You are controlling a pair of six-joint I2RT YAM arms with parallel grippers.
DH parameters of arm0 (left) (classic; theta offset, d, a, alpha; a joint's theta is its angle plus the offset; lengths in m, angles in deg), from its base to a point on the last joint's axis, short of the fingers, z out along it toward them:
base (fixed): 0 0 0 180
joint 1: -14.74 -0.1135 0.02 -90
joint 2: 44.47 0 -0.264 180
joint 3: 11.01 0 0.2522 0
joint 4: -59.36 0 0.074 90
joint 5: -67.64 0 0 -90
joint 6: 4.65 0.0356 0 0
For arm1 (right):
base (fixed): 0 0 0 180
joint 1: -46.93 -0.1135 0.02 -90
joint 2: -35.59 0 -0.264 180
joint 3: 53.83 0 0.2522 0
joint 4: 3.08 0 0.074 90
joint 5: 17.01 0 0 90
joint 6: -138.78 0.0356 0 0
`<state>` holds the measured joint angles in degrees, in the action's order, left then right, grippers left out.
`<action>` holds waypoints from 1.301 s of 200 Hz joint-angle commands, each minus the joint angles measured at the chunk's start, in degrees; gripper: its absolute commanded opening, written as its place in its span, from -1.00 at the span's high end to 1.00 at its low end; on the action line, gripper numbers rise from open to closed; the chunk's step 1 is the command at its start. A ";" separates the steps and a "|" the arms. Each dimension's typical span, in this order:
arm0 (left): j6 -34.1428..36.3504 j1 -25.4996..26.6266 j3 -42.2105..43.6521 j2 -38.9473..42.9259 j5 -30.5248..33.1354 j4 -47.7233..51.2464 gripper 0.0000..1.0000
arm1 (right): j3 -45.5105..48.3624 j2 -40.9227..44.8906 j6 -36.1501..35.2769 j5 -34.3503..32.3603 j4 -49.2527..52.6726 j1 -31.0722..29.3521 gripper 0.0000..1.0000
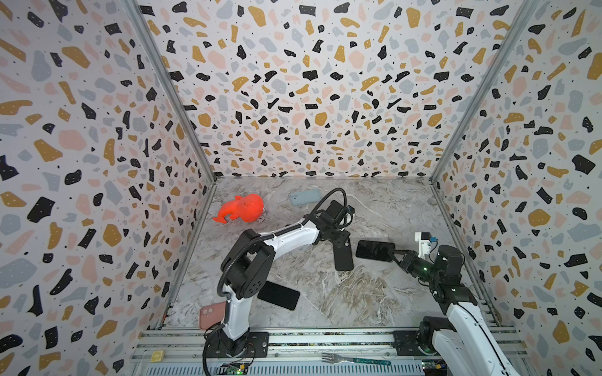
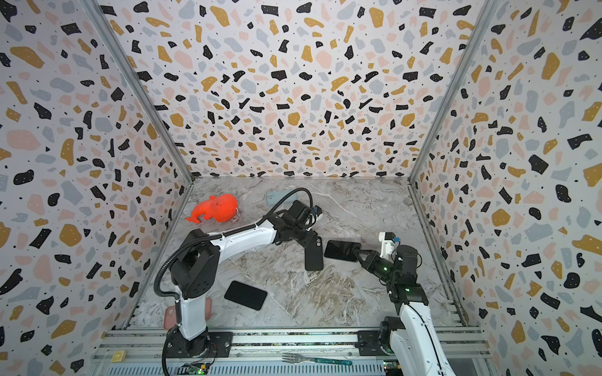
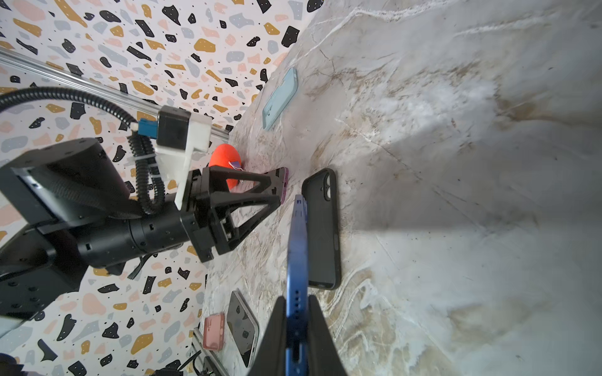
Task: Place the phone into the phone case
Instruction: 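Lower the left gripper and grasp the lens-cutout edge of the black case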
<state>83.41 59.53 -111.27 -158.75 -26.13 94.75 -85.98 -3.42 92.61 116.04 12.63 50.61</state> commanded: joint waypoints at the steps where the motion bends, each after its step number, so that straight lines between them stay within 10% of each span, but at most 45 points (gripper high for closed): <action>1: 3.14 -0.11 -4.70 -4.18 0.21 3.47 0.02 | -3.05 1.11 -1.65 1.83 0.33 1.29 1.00; 260: 2.40 -2.34 -13.09 -15.31 0.22 6.88 0.19 | -0.10 0.77 -0.44 7.15 -0.22 7.48 1.00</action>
<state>86.04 57.52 -124.27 -172.65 -24.91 101.51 -85.11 -2.87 92.24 121.41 14.97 57.87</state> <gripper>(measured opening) 0.409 0.107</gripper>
